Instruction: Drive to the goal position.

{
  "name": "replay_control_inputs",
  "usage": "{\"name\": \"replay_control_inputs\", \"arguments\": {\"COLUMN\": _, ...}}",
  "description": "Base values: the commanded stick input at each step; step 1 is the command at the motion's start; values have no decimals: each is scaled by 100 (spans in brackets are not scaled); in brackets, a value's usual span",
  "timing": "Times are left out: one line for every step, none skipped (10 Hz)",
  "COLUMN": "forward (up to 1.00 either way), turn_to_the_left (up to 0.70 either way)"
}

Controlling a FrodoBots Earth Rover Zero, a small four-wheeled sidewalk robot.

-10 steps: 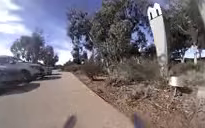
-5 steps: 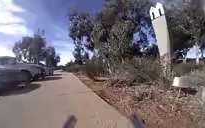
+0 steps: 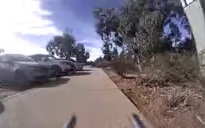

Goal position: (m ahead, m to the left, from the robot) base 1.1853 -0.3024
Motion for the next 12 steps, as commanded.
{"name": "replay_control_inputs", "arguments": {"forward": -67, "turn_to_the_left": 0}}
{"name": "replay_control_inputs", "arguments": {"forward": -61, "turn_to_the_left": 0}}
{"name": "replay_control_inputs", "arguments": {"forward": -55, "turn_to_the_left": 0}}
{"name": "replay_control_inputs", "arguments": {"forward": -49, "turn_to_the_left": 0}}
{"name": "replay_control_inputs", "arguments": {"forward": -43, "turn_to_the_left": 0}}
{"name": "replay_control_inputs", "arguments": {"forward": -37, "turn_to_the_left": 0}}
{"name": "replay_control_inputs", "arguments": {"forward": -31, "turn_to_the_left": 0}}
{"name": "replay_control_inputs", "arguments": {"forward": -25, "turn_to_the_left": 0}}
{"name": "replay_control_inputs", "arguments": {"forward": -19, "turn_to_the_left": 0}}
{"name": "replay_control_inputs", "arguments": {"forward": -13, "turn_to_the_left": 0}}
{"name": "replay_control_inputs", "arguments": {"forward": -7, "turn_to_the_left": 0}}
{"name": "replay_control_inputs", "arguments": {"forward": -1, "turn_to_the_left": 0}}
